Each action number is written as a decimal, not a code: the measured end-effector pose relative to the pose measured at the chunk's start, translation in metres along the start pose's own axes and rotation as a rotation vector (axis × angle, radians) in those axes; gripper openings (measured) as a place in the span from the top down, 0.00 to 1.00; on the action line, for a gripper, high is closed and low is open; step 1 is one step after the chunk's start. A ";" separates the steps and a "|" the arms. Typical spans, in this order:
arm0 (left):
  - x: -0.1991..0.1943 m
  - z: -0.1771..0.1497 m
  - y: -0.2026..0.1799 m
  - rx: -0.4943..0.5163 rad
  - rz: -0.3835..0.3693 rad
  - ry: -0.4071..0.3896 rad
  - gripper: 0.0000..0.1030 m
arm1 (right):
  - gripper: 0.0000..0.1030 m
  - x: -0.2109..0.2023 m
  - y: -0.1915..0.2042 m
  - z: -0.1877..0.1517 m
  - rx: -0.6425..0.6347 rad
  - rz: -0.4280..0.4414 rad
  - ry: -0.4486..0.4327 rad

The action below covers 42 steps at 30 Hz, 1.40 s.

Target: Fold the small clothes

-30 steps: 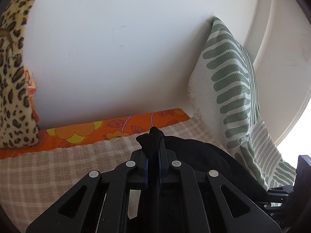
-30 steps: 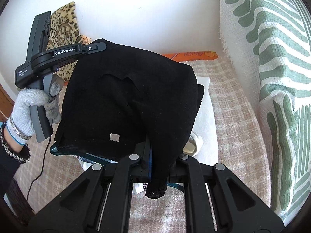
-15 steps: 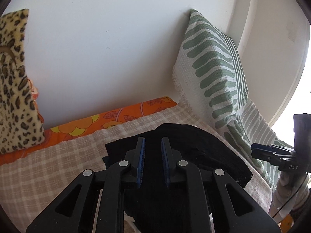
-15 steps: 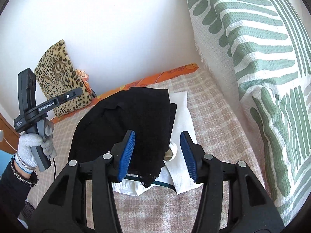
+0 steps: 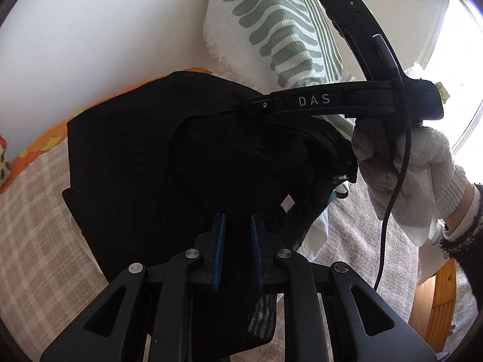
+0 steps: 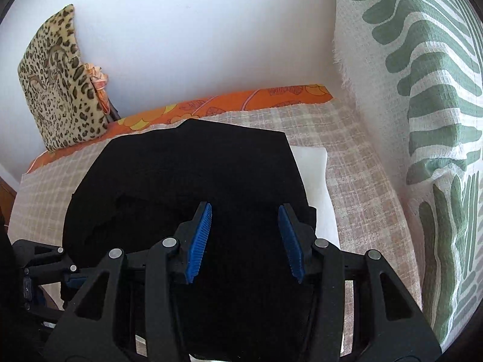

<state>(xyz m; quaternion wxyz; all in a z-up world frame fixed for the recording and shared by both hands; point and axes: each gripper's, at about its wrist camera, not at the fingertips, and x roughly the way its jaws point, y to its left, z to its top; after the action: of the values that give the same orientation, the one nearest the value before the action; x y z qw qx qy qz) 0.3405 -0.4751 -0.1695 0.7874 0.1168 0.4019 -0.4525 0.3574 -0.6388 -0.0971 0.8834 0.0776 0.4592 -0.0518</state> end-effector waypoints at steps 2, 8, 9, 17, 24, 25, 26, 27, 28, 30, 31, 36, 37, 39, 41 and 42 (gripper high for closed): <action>-0.002 -0.004 -0.003 0.020 0.005 -0.010 0.85 | 0.52 0.008 -0.012 0.000 0.042 -0.003 0.013; -0.028 -0.006 -0.009 0.028 -0.001 -0.043 0.85 | 0.52 -0.001 -0.017 0.000 0.071 -0.031 0.001; -0.036 -0.009 -0.009 0.018 -0.005 -0.050 0.85 | 0.52 -0.005 -0.018 0.000 0.079 -0.031 -0.005; -0.093 -0.030 -0.002 -0.025 0.026 -0.104 0.60 | 0.52 -0.057 -0.012 -0.012 0.123 0.001 -0.080; -0.143 -0.048 0.004 -0.071 0.076 -0.168 0.39 | 0.48 -0.098 0.018 -0.030 0.094 -0.007 -0.124; -0.150 -0.051 0.005 -0.076 0.085 -0.175 0.36 | 0.48 -0.103 0.023 -0.033 0.085 -0.013 -0.128; -0.156 -0.054 0.004 -0.081 0.093 -0.181 0.34 | 0.47 -0.109 0.029 -0.037 0.078 -0.016 -0.134; -0.163 -0.057 0.004 -0.084 0.102 -0.186 0.33 | 0.47 -0.115 0.034 -0.041 0.075 -0.016 -0.140; -0.169 -0.060 0.003 -0.088 0.109 -0.192 0.32 | 0.45 -0.121 0.040 -0.045 0.072 -0.019 -0.146; -0.181 -0.066 0.000 -0.094 0.115 -0.203 0.31 | 0.41 -0.135 0.052 -0.054 0.064 -0.023 -0.164; -0.187 -0.070 -0.002 -0.096 0.117 -0.211 0.30 | 0.37 -0.142 0.059 -0.058 0.060 -0.024 -0.175; -0.218 -0.088 -0.012 -0.090 0.123 -0.253 0.22 | 0.28 -0.173 0.089 -0.082 0.021 -0.057 -0.211; -0.222 -0.091 -0.014 -0.091 0.125 -0.258 0.22 | 0.25 -0.179 0.095 -0.086 0.014 -0.072 -0.221; -0.231 -0.097 -0.017 -0.093 0.131 -0.262 0.21 | 0.20 -0.189 0.105 -0.095 0.002 -0.088 -0.238; -0.239 -0.103 -0.020 -0.091 0.137 -0.268 0.21 | 0.18 -0.198 0.115 -0.104 -0.005 -0.095 -0.250; -0.244 -0.107 -0.022 -0.087 0.139 -0.278 0.21 | 0.16 -0.202 0.121 -0.108 -0.009 -0.097 -0.256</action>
<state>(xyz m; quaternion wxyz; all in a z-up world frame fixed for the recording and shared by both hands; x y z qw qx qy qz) 0.2005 -0.2782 -0.0553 0.8692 0.0465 0.2995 -0.3906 0.1750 -0.4957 0.0178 0.9315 0.0442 0.3463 -0.1016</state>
